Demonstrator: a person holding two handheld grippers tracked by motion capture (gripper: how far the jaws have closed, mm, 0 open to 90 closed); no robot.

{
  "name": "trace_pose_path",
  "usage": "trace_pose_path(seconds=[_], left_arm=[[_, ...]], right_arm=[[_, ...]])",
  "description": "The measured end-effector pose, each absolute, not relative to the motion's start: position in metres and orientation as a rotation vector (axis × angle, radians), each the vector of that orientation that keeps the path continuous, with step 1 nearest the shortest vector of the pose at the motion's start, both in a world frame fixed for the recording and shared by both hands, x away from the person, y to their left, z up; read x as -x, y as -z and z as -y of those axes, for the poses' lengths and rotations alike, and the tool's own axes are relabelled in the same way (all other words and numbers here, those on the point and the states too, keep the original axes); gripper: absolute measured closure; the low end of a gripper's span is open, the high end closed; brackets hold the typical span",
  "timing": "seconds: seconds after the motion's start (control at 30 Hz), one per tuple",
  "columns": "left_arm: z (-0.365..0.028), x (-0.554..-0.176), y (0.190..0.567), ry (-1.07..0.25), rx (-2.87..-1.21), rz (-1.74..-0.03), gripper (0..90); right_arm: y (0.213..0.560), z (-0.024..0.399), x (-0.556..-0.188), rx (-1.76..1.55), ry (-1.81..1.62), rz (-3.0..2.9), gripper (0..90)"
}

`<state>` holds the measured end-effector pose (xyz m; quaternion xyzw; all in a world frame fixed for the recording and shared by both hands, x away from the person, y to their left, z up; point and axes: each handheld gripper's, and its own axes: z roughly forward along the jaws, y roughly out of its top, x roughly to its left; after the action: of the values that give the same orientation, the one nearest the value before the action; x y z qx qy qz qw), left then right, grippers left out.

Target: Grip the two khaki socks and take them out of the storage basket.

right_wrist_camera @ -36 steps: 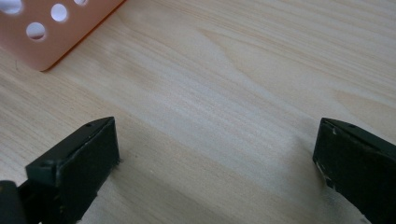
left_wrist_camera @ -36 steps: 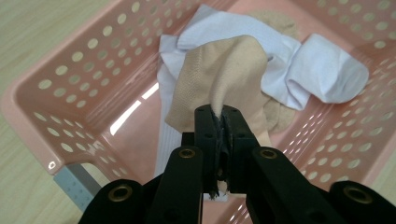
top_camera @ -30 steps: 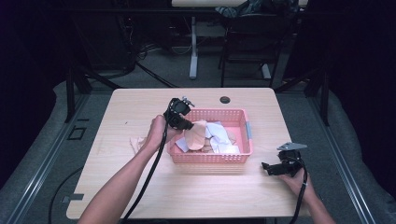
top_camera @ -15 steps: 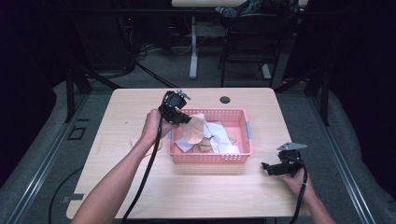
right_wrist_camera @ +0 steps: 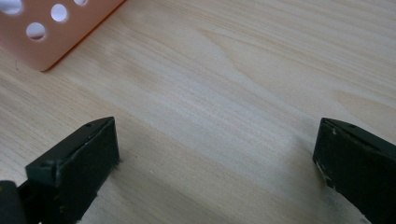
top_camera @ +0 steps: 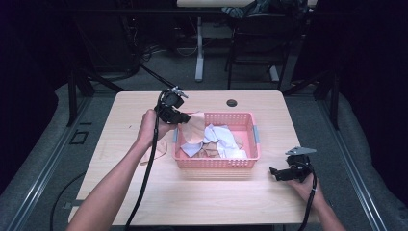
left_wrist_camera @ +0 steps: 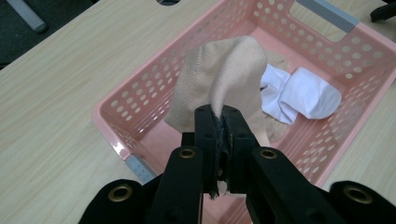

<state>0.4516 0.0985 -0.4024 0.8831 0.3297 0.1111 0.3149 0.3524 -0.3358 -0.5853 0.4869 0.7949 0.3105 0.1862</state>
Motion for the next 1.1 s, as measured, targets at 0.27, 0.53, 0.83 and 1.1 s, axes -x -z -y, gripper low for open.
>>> trace_pose_path(seconds=[0.27, 0.53, 0.83, 1.1], left_arm=[[-0.109, -0.451, 0.389, -0.326, -2.313, -0.873, 86.2], [-0.131, -0.448, 0.377, -0.361, -2.274, -0.897, 86.2], [-0.159, -0.445, 0.368, -0.385, -2.228, -0.943, 86.2], [-0.182, -0.437, 0.371, -0.416, -2.216, -0.989, 86.2]], right_arm=[[0.585, 0.336, -0.352, -1.369, -0.869, -2.241, 0.0], [0.585, 0.336, -0.352, -1.369, -0.868, -2.241, 0.0], [0.585, 0.336, -0.352, -1.369, -0.869, -2.241, 0.0], [0.585, 0.336, -0.352, -1.372, -0.875, -2.238, 0.0]])
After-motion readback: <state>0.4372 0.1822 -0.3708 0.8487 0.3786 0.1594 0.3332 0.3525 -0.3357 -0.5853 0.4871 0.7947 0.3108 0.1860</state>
